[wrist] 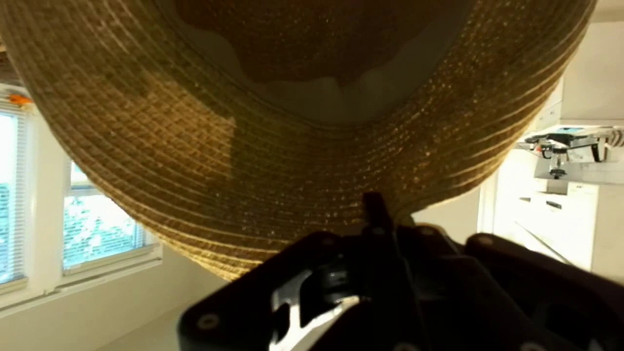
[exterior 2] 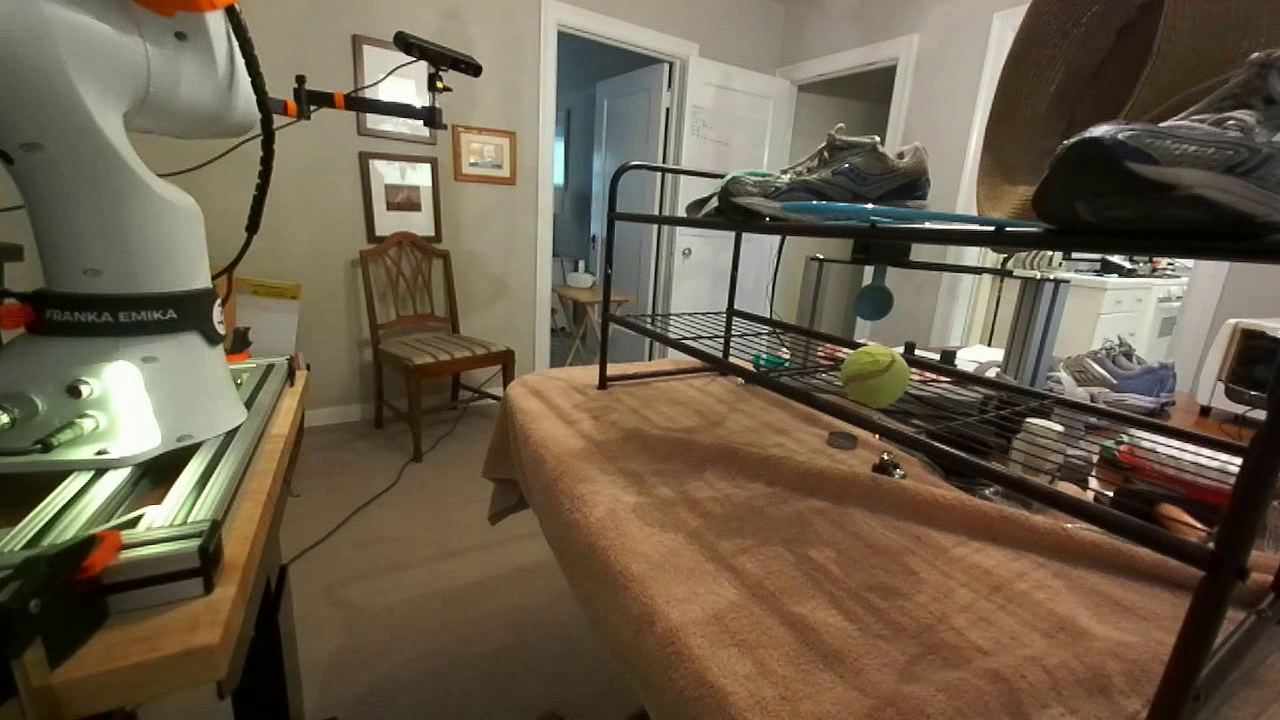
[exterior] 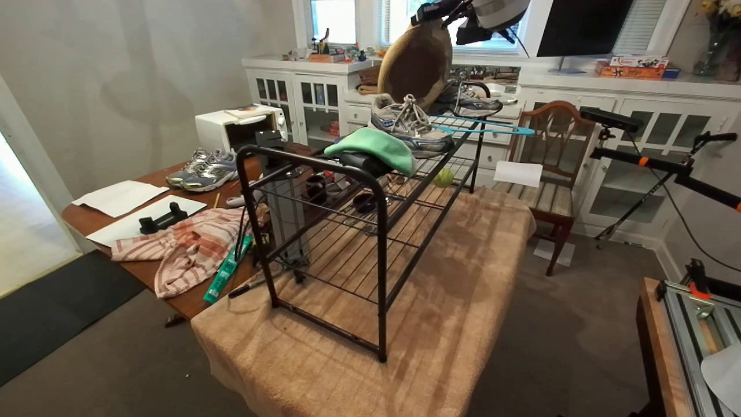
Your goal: Pick up the hat and put it on top of the stand
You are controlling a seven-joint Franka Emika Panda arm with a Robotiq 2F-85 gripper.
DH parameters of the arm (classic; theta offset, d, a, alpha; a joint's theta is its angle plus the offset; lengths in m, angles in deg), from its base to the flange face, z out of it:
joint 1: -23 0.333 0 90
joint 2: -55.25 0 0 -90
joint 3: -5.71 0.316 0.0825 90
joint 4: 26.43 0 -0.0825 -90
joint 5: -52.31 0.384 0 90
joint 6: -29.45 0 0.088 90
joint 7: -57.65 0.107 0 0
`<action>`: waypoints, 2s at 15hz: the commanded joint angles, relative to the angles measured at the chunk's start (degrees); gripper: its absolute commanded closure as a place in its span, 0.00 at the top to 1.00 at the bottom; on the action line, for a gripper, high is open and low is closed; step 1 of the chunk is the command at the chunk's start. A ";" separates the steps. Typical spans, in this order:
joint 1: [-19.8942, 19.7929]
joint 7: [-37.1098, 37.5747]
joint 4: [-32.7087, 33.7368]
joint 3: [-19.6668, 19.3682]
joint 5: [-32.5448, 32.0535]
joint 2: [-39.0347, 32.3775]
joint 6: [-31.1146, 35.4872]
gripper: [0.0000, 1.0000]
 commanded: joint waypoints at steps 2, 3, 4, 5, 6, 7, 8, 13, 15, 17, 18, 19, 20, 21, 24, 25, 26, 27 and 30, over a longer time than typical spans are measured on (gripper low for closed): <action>-2.21 2.22 -11.34 -2.67 0.28 7.65 -8.47 0.01; -1.83 3.42 -13.00 -3.93 -0.54 8.86 -9.93 0.01; -1.41 4.97 -14.67 -5.27 -1.49 10.28 -11.76 0.01; -1.06 6.52 -15.94 -6.27 -2.41 11.48 -13.48 0.01; -0.78 8.19 -16.98 -7.09 -3.34 12.53 -15.00 0.01; -0.49 10.09 -17.95 -7.98 -4.69 13.71 -16.50 0.01; -0.08 12.26 -18.82 -8.89 -6.53 14.77 -17.37 0.01; 1.76 29.05 -22.46 -13.16 -22.04 19.63 -20.65 0.01; 1.81 36.30 -22.16 -14.06 -28.11 20.26 -24.50 0.01; 10.18 42.92 -20.95 -23.29 -32.91 20.25 -30.58 0.01; 12.67 46.16 -20.24 -26.11 -35.63 19.84 -32.81 0.01; 15.05 48.86 -19.64 -28.69 -38.00 19.33 -34.37 0.01; 17.15 51.46 -19.13 -30.91 -39.91 18.88 -36.03 0.01; 18.82 54.10 -18.77 -32.74 -41.94 18.39 -37.30 0.01; 22.23 59.61 -17.78 -36.35 -45.82 17.26 -39.91 0.01; 23.00 61.20 -17.25 -37.22 -46.94 16.80 -41.16 0.01; 23.63 62.24 -16.90 -37.93 -47.62 16.46 -42.34 0.01; 24.17 63.47 -16.36 -38.56 -48.61 16.02 -43.93 0.01; 25.24 65.82 -14.85 -39.92 -50.39 14.72 -47.35 0.01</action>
